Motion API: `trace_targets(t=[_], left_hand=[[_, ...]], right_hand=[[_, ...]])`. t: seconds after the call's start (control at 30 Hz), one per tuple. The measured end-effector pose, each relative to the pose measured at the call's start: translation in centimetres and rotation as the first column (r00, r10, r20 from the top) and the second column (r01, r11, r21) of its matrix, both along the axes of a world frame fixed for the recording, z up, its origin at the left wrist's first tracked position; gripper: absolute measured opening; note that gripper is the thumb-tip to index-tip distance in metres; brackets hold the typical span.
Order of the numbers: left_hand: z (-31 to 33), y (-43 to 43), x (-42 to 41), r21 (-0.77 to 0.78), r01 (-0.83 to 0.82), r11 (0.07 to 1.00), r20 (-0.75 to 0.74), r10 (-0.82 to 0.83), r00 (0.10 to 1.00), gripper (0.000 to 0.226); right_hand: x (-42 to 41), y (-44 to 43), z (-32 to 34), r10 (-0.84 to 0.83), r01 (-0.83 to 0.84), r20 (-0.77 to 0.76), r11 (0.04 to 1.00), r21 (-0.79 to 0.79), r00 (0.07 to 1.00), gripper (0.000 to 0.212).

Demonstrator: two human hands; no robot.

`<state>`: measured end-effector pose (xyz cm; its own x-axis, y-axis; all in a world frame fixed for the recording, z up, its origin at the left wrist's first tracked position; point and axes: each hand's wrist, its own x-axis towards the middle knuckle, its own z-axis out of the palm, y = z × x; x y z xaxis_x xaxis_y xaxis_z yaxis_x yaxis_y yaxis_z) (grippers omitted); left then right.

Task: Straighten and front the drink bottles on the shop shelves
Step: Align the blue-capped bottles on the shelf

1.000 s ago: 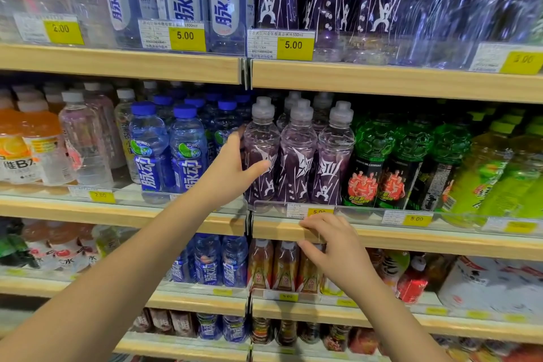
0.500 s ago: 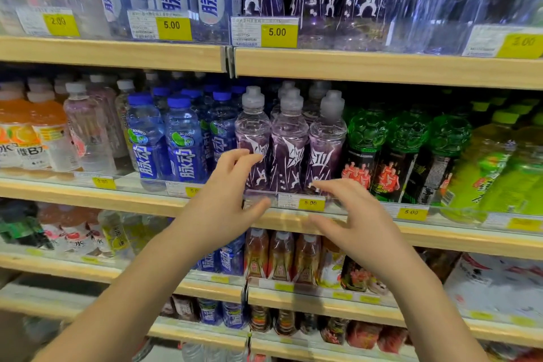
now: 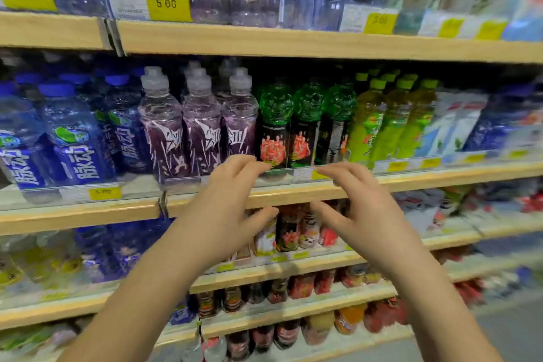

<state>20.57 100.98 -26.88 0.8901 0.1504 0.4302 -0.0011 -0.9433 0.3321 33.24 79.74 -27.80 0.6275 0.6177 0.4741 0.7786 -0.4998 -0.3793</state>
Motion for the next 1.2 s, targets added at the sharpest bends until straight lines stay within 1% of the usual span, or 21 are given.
trace_targets(t=[0.2, 0.37, 0.53, 0.67, 0.83, 1.0, 1.2], left_hand=[[0.0, -4.1, 2.8, -0.002, 0.112, 0.994, 0.005, -0.112, 0.994, 0.068], [0.2, -9.6, 5.3, -0.001, 0.178, 0.984, -0.009, -0.178, 0.984, 0.069], [0.5, -17.1, 9.1, 0.0, 0.207, 0.978, 0.003, -0.207, 0.978, 0.065], [1.1, -24.2, 13.3, 0.017, 0.214, 0.977, 0.041, -0.214, 0.976, 0.062], [1.3, -32.0, 18.3, 0.027, 0.218, 0.976, 0.032, -0.218, 0.975, 0.062], [1.7, -36.5, 22.2, 0.042, 0.202, 0.979, 0.015, -0.202, 0.979, 0.062], [1.7, -39.2, 27.6, 0.039, 0.218, 0.975, 0.007, -0.218, 0.976, 0.063]], right_hand=[[0.2, -6.1, 0.0, -0.15, 0.15, 0.002, 0.989, 0.017, 0.989, 0.056], [1.5, -12.7, 0.2, -0.229, 0.229, -0.004, 0.973, 0.039, 0.973, 0.057], [5.0, -20.3, -0.1, -0.235, 0.236, -0.012, 0.97, 0.063, 0.972, 0.058], [8.4, -27.2, -0.3, -0.199, 0.201, -0.034, 0.978, 0.055, 0.979, 0.058], [12.9, -34.3, -0.1, -0.189, 0.189, -0.009, 0.982, 0.02, 0.982, 0.057], [16.6, -38.8, 0.4, -0.184, 0.185, -0.024, 0.982, 0.03, 0.983, 0.058], [21.8, -41.3, -0.1, -0.191, 0.192, -0.031, 0.981, 0.031, 0.981, 0.058]])
